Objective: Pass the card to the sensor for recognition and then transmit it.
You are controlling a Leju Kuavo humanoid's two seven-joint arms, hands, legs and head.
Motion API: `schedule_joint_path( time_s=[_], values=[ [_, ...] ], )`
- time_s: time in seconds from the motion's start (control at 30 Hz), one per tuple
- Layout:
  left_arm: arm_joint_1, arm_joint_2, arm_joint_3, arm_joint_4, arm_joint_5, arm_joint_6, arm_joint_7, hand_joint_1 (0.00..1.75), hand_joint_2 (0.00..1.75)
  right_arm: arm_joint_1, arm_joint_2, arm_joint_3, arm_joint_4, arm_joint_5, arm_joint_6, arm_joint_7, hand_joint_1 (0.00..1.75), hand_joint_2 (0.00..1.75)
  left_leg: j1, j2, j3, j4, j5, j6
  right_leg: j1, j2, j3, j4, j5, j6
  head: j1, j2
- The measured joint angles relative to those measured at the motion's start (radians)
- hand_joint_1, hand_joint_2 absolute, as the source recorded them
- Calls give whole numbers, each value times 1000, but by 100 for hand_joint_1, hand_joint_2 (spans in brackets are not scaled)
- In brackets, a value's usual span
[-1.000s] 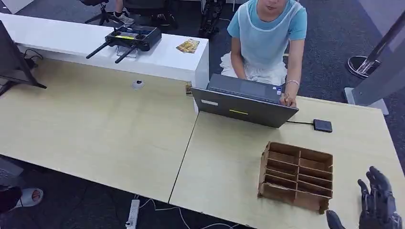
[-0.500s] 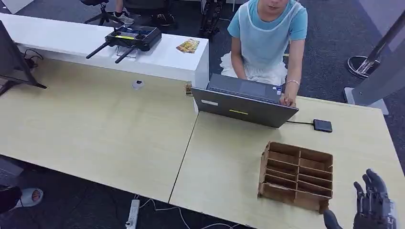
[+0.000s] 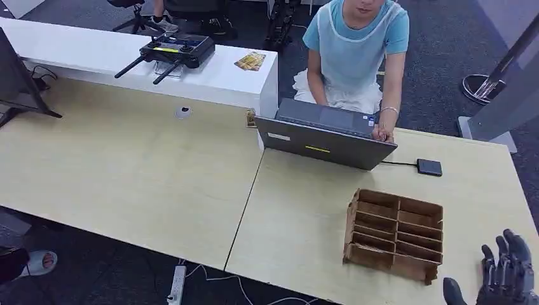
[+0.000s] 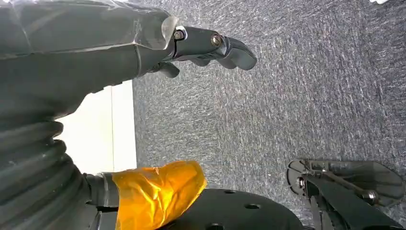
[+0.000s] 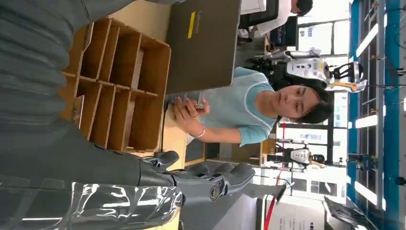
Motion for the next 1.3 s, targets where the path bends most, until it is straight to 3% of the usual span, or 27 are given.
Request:
schedule_joint_path(
  time_s=[1.3],
  values=[
    [2,0,0,0,-21,-2,-3,0,175,16,16,-3,-10,16,-2,5,0,175,0,0,0,0,0,0,0,0,0,0,0,0,0,0]
  ],
)
